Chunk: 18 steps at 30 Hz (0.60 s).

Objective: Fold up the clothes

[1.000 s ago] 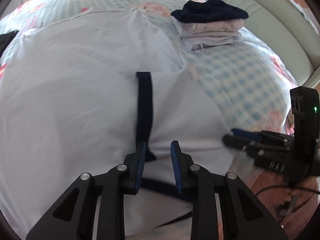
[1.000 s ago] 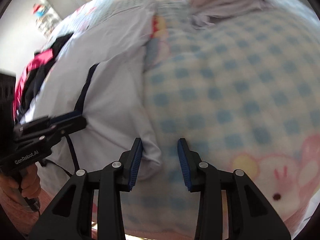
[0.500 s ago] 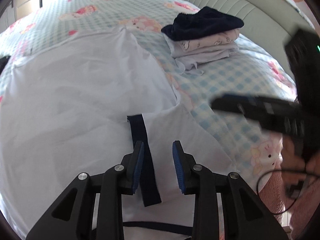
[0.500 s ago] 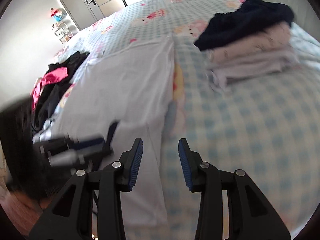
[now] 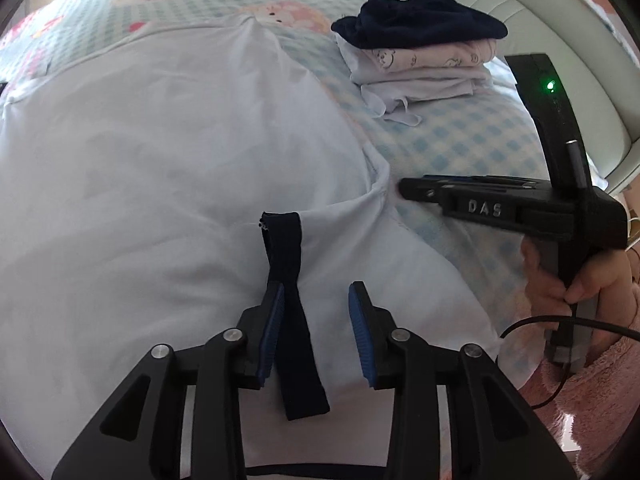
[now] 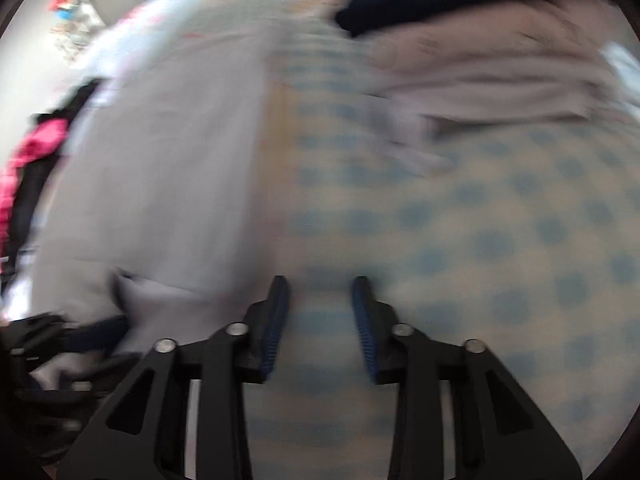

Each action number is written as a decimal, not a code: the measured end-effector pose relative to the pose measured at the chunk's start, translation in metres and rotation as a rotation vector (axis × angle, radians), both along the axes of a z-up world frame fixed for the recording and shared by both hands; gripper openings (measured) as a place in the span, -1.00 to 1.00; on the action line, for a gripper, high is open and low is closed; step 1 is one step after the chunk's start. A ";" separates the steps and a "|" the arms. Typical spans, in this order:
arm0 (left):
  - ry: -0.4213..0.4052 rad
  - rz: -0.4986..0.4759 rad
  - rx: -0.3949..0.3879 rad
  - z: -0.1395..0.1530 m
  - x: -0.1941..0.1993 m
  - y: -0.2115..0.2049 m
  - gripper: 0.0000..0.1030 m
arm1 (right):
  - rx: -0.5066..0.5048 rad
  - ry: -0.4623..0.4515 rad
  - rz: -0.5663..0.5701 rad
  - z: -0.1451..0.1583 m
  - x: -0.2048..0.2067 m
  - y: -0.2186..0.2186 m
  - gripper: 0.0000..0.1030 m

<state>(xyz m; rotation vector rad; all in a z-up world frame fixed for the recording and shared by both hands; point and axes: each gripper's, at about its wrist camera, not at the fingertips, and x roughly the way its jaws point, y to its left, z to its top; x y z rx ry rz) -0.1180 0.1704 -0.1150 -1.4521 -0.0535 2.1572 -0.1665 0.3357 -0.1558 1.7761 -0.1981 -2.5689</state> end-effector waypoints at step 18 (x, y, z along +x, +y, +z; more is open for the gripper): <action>-0.024 0.033 -0.079 0.004 -0.057 -0.007 -0.23 | -0.034 0.011 0.075 -0.001 -0.022 -0.018 -0.43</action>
